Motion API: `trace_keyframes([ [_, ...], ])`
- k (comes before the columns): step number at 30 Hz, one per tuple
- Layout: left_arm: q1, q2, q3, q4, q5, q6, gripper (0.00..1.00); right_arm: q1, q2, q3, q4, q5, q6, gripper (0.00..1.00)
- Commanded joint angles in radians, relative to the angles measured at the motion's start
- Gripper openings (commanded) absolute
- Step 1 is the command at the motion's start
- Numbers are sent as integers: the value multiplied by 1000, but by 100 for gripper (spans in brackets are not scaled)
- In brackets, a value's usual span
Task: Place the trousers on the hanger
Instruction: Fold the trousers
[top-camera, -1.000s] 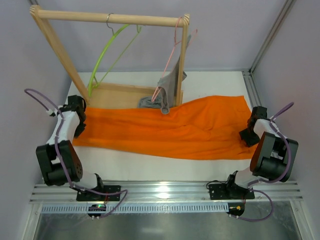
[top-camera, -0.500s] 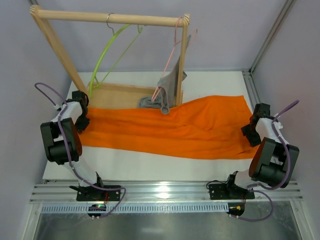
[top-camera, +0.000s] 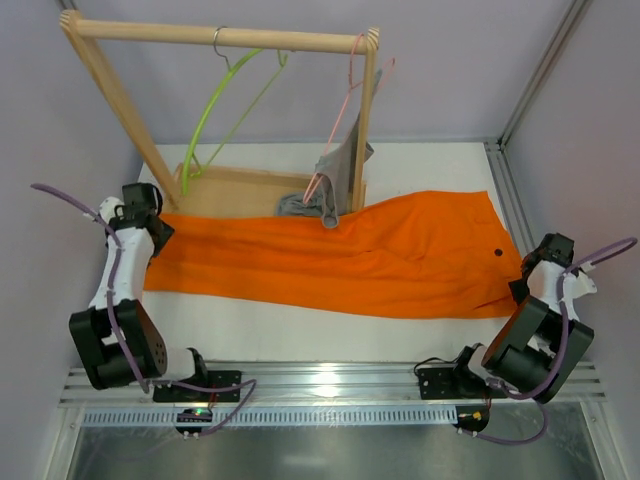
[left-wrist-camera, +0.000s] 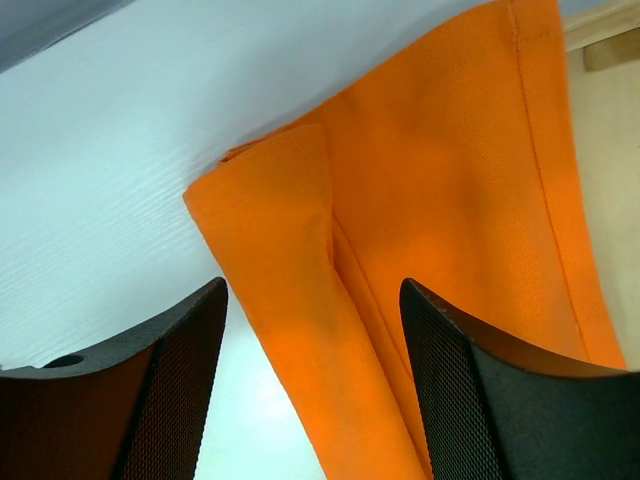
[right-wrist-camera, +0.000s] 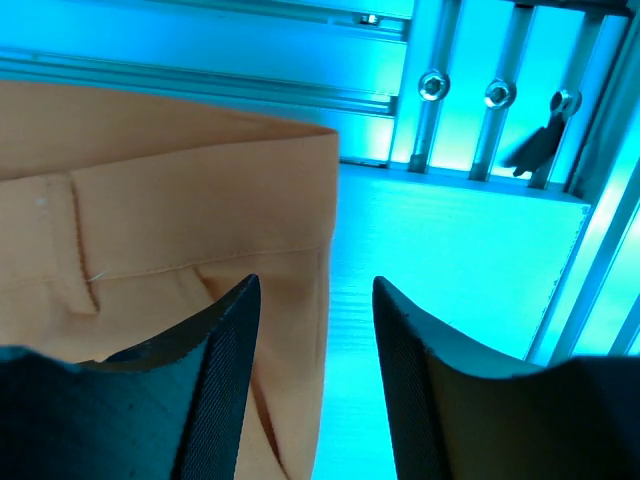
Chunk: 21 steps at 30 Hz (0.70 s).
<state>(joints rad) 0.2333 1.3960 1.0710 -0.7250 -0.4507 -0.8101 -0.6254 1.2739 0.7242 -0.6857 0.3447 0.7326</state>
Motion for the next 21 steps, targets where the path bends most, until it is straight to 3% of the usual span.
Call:
trace_keyframes([
  [1,47,-92,-87,33,55,0,70,-30,-22,-25,64,-16,-38,51],
  [5,150,-158,-190,84,160,0,70,-30,-11,-43,116,-35,1,51],
  [12,242,-138,-304,163,276,0,70,-31,56,-71,196,-67,30,50],
  [16,250,-109,-347,208,268,-24,69,-31,93,-75,218,-67,28,33],
  [21,251,-62,-399,347,283,-66,69,-31,85,-85,229,-53,21,20],
])
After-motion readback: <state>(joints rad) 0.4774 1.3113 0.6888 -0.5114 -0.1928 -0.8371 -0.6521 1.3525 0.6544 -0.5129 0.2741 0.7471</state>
